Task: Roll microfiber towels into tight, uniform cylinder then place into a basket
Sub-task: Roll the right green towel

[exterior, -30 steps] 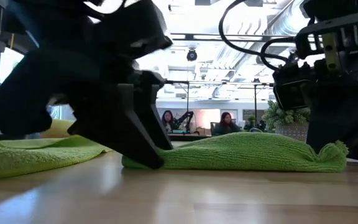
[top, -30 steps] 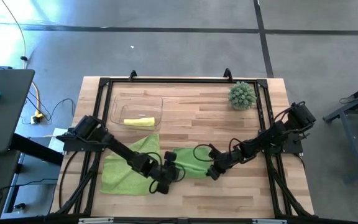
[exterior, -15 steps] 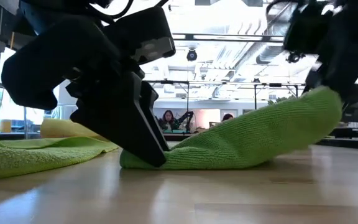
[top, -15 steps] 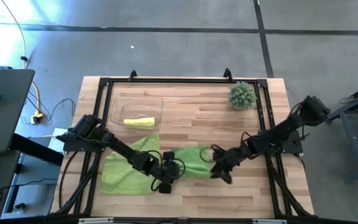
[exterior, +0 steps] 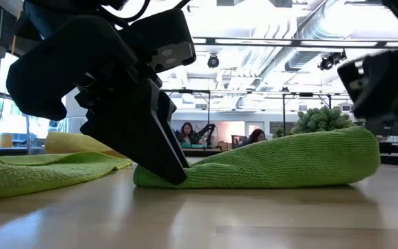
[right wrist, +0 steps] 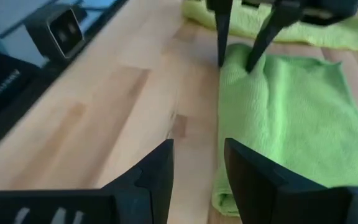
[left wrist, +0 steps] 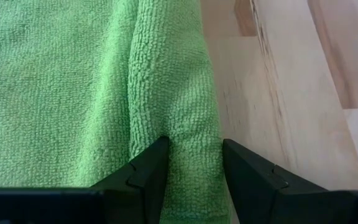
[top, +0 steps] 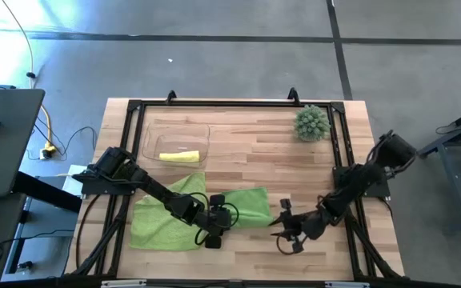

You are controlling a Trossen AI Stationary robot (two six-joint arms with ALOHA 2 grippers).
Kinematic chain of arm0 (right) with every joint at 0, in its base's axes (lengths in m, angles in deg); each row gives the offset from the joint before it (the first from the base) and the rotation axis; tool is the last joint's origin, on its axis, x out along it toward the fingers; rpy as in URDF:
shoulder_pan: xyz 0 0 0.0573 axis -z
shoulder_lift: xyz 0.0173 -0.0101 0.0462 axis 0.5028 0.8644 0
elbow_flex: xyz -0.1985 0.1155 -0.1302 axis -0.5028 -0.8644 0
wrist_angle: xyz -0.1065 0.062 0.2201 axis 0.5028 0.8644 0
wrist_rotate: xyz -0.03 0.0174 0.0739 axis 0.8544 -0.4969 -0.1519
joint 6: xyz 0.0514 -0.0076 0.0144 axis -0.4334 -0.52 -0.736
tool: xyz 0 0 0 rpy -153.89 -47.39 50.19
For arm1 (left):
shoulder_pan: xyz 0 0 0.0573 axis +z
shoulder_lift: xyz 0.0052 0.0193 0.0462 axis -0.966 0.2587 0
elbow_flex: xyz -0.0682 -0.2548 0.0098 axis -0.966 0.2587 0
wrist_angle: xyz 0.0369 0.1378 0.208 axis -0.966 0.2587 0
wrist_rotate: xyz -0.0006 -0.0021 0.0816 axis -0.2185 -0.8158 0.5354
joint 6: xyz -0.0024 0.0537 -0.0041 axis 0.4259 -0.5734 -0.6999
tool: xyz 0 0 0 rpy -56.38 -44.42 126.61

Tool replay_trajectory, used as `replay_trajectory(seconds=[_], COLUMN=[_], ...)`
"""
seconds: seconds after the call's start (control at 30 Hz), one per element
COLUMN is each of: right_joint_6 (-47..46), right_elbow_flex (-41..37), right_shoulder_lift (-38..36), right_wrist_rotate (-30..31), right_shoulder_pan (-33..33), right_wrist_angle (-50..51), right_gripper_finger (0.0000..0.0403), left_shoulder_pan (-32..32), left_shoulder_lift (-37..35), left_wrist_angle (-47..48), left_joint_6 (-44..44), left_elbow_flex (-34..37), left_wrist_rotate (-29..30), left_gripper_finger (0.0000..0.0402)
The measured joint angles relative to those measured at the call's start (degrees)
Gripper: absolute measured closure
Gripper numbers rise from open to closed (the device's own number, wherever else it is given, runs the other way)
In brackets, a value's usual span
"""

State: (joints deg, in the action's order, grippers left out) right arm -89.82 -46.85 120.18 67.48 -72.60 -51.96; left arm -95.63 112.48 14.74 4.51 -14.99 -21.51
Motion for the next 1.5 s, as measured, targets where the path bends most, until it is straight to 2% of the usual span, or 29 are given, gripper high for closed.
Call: replay_trajectory(seconds=[0.2, 0.37, 0.63, 0.9, 1.17, 1.5], right_joint_6=[1.79, 2.95, 4.53, 4.0, 0.16, -1.61], right_elbow_flex=[1.14, 4.1, 13.84, 20.89, 21.86, 21.93], right_shoulder_lift=[6.53, 8.4, 8.4, 8.4, 9.49, 13.26], right_wrist_rotate=[0.74, 1.22, 1.07, 1.16, 3.38, 3.5], right_shoulder_pan=[0.62, 1.69, 1.51, 1.03, 1.31, 4.06], right_wrist_angle=[1.22, 3.93, 22.67, 35.47, 38.37, 41.23], right_gripper_finger=[0.0266, 0.0245, 0.0203, 0.0216, 0.0239, 0.024], left_shoulder_pan=[0.0, 0.0, 0.02, 0.02, 0.0, 0.0], left_shoulder_lift=[0.0, 0.0, -0.02, 0.0, 0.03, 0.05], left_wrist_angle=[-0.07, -0.15, -0.15, -0.17, -0.22, -0.28], left_joint_6=[0.13, 0.13, 0.08, 0.08, 0.07, 0.08], left_elbow_flex=[0.02, 0.02, 0.02, 0.02, 0.02, 0.04], left_wrist_rotate=[0.05, 0.14, 0.18, 0.22, 0.98, 1.38], left_gripper_finger=[0.0259, 0.0259, 0.0259, 0.0259, 0.0259, 0.0259])
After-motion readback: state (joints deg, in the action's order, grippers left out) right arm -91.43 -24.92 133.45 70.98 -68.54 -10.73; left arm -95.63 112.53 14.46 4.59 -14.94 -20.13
